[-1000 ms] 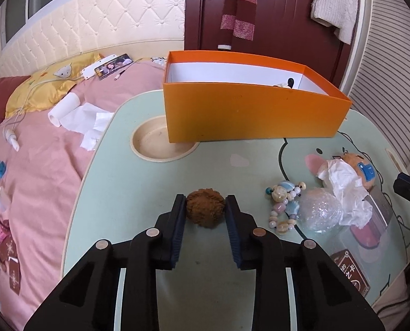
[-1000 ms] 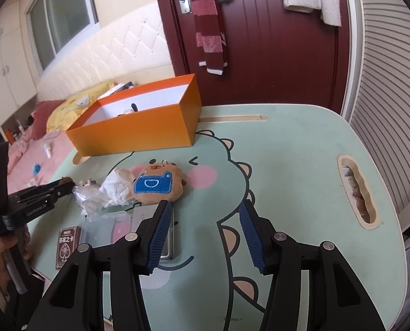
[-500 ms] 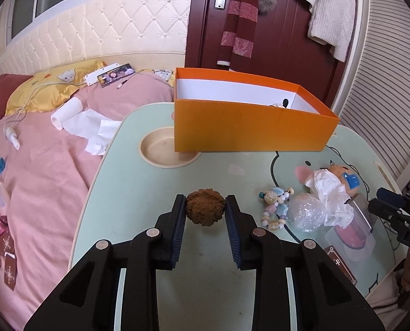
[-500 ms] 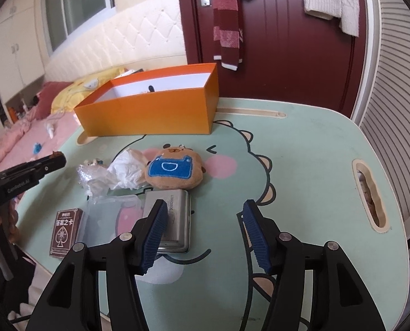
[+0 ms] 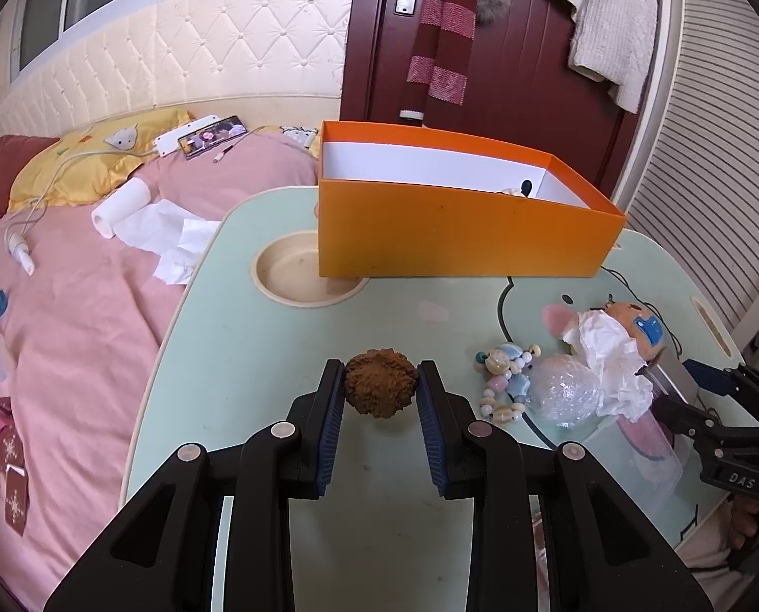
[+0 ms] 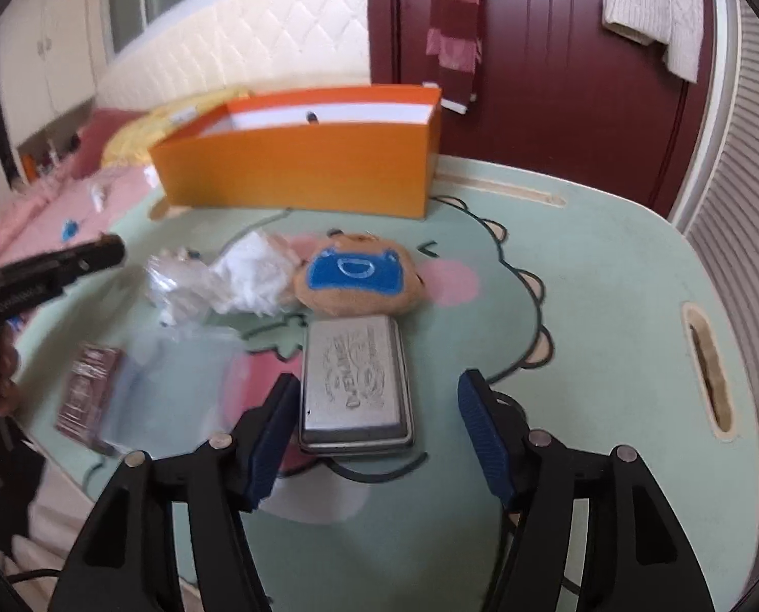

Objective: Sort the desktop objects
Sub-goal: 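Carry the walnut into the orange box with the left tool while the right tool grasps the tin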

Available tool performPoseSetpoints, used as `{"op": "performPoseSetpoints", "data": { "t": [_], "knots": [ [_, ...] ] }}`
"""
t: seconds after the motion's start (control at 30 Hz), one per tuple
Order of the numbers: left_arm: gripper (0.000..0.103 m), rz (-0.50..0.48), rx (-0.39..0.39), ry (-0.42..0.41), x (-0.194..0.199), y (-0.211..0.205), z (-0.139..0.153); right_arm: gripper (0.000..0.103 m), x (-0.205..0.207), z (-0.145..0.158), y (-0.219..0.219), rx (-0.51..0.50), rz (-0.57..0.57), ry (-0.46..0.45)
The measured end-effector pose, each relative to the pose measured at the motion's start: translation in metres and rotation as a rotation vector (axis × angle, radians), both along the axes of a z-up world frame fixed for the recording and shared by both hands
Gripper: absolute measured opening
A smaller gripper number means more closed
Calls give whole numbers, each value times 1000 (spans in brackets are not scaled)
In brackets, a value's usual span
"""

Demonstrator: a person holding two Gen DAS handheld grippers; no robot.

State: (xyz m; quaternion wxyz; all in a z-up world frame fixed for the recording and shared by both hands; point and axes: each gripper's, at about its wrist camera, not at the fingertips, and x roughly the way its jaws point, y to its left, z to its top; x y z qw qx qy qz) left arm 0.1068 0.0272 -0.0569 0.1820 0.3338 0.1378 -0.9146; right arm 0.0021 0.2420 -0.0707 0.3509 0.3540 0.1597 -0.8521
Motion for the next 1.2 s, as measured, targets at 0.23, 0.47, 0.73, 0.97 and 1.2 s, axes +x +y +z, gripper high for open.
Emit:
{"op": "performPoseSetpoints", "data": {
  "t": [0.23, 0.47, 0.73, 0.97, 1.2],
  "knots": [
    [30, 0, 0, 6, 0, 0, 1, 43, -6, 3, 5, -19, -22, -10],
    [30, 4, -6, 26, 3, 0, 4, 43, -4, 4, 11, -59, -31, -25],
    [30, 3, -8, 72, -1, 0, 16, 43, -4, 2, 10, -55, -36, -38],
    [30, -21, -106, 119, -30, -3, 61, 43, -3, 2, 11, -55, -28, -43],
    [30, -44, -188, 115, -81, -15, 109, 43, -3, 3, 12, -56, -28, -45]
  ]
}}
